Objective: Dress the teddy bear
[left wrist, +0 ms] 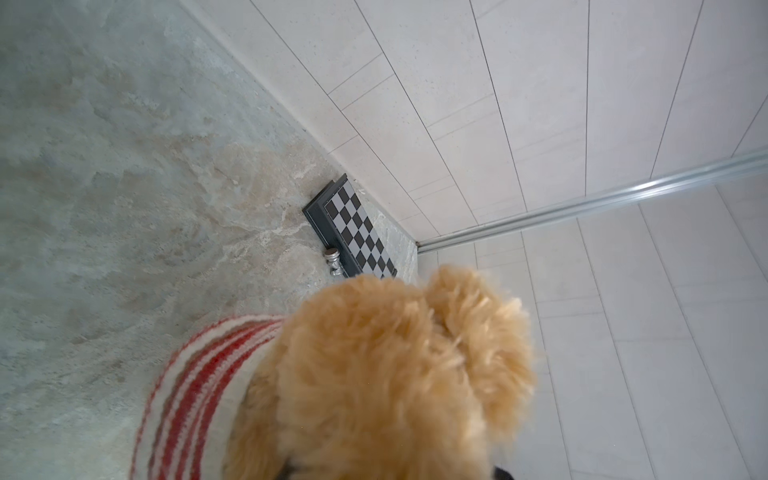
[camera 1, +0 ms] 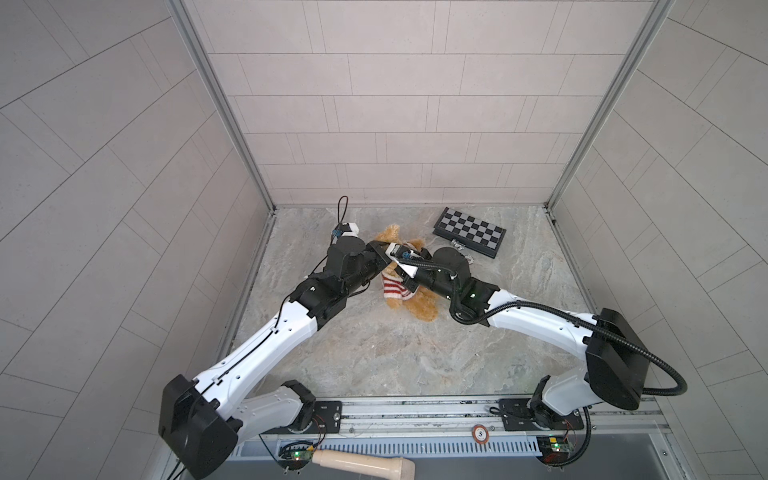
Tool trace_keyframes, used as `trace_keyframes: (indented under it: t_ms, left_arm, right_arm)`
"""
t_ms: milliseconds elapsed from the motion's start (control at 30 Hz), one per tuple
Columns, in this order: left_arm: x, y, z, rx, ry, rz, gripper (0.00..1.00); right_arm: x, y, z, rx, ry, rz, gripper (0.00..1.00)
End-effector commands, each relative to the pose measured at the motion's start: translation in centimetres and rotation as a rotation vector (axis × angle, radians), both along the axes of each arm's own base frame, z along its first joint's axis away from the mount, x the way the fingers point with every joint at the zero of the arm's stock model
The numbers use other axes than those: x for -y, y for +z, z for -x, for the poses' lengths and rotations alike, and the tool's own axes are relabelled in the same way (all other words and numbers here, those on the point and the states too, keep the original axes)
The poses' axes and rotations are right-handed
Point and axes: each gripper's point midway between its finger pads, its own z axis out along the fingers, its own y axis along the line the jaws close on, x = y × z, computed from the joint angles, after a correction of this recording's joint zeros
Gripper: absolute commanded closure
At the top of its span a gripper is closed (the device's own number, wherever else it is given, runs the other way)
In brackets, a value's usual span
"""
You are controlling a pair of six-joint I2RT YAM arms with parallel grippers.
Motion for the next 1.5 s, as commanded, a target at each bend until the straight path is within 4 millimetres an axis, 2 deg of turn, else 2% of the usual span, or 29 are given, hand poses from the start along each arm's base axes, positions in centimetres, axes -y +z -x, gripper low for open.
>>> trace_keyframes:
  t_ms: [0,67,133,200,233,333,367,433,567,667,767,833,900,1067,1200,1333,1467]
  left_arm:
    - [0.1,5.4,1.6,0.172,-0.088,0.041,0.45]
    - [-0.3,5.6,1.9,0.193,-0.112,0.035,0.29]
    - [-0.9,5.6,2.2,0.202,-0.143,0.042,0.20]
    - [-2.3,5.6,2.4,0.208,-0.155,0.044,0.21]
    - [-2.9,5.4,2.6,0.208,-0.166,0.041,0.26]
    - [-2.9,4.4,3.4,0.188,-0.250,0.032,0.37]
    - [-2.5,3.9,3.7,0.178,-0.287,0.035,0.38]
    - [-1.6,3.0,4.2,0.170,-0.346,0.064,0.37]
    - [-0.5,2.3,4.4,0.185,-0.407,0.171,0.33]
    - [-0.7,3.4,4.2,0.233,-0.408,0.236,0.34]
    - [-0.5,4.6,4.4,0.274,-0.431,0.262,0.46]
    - [-0.3,5.2,4.7,0.291,-0.454,0.279,0.58]
    - [-0.2,5.3,5.1,0.293,-0.470,0.274,0.64]
    - [0.0,4.3,5.8,0.254,-0.494,0.258,0.65]
    - [0.2,1.9,5.5,0.184,-0.469,0.138,0.67]
    - [1.5,2.0,5.7,0.188,-0.503,0.109,0.69]
    - [1.8,1.4,5.4,0.167,-0.497,0.112,0.69]
  right_arm:
    - [3.1,0.4,-1.5,-0.023,-0.081,-0.055,1.00]
    - [4.2,1.1,-1.7,-0.041,-0.065,-0.124,1.00]
    - [5.6,2.2,-1.9,-0.065,-0.019,-0.246,1.00]
    - [7.7,3.9,-2.0,-0.074,0.053,-0.420,1.00]
    - [8.7,5.2,-1.9,-0.072,0.109,-0.511,1.00]
    - [10.5,9.0,0.0,-0.025,0.317,-0.678,1.00]
    - [10.7,10.2,0.9,-0.003,0.385,-0.709,1.00]
    - [10.0,11.2,1.7,-0.006,0.479,-0.685,1.00]
    - [9.1,11.7,2.9,-0.006,0.577,-0.631,1.00]
    - [8.4,12.0,4.1,-0.011,0.654,-0.590,1.00]
    - [8.2,12.2,4.9,0.012,0.689,-0.561,1.00]
    - [8.1,12.3,5.0,0.012,0.697,-0.558,1.00]
    - [8.0,12.2,4.8,0.012,0.695,-0.557,1.00]
    - [7.8,12.1,4.6,0.017,0.705,-0.546,1.00]
    - [7.7,12.0,4.9,0.029,0.724,-0.527,1.00]
    - [7.6,12.0,4.9,0.028,0.729,-0.523,1.00]
    - [7.5,11.8,5.0,0.033,0.727,-0.521,1.00]
